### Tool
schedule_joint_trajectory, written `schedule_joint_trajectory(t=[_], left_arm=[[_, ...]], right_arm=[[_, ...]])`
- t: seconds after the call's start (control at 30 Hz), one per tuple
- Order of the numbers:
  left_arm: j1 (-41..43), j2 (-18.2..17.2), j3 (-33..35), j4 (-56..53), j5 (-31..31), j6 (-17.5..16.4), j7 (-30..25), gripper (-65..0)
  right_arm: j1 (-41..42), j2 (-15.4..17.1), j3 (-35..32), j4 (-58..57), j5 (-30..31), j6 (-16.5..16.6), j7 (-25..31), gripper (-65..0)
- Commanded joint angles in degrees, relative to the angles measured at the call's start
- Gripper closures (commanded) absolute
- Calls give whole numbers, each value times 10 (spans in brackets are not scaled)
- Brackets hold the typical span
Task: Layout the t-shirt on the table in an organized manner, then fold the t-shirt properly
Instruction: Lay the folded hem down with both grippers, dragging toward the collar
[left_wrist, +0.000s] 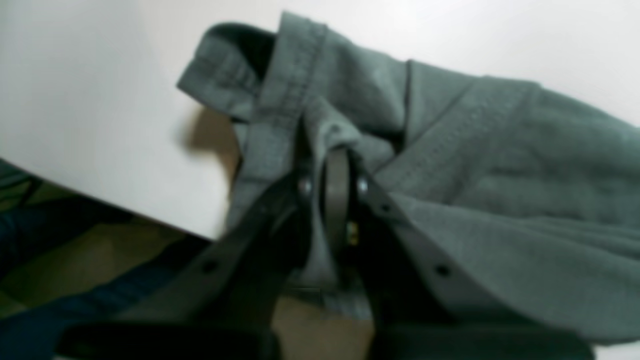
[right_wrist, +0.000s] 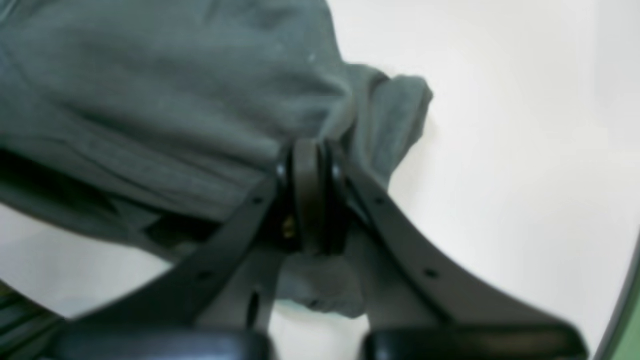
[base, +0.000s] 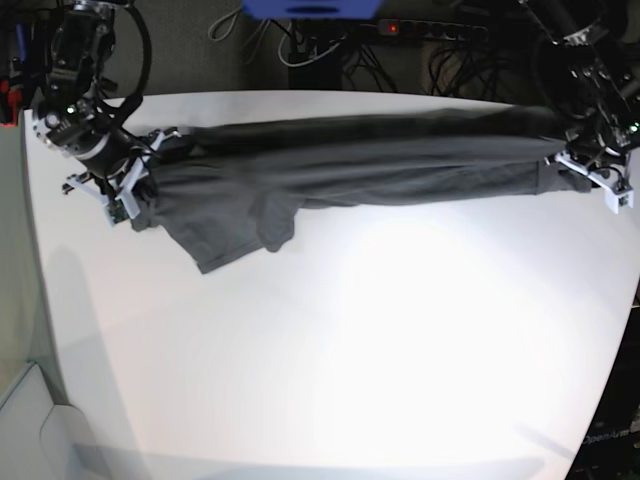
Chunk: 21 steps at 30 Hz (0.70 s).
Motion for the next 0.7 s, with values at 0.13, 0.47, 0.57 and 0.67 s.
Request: schedule_joint_trajectory(t=[0.13, 0.47, 0.57, 0.67], left_arm=[[-6, -12, -2, -19, -1, 1, -11, -1], [-5, -10, -2, -19, 1, 1, -43, -233], [-5, -10, -2, -20, 1, 1, -46, -300], [-5, -10, -2, -20, -1, 1, -46, -305]], right_arm=[[0, 8, 1, -13, 1, -3, 9, 0], [-14, 8, 1, -48, 1, -3, 9, 0], [-14, 12, 1, -59, -1, -3, 8, -7], [-14, 12, 0, -59, -34, -3, 4, -85]])
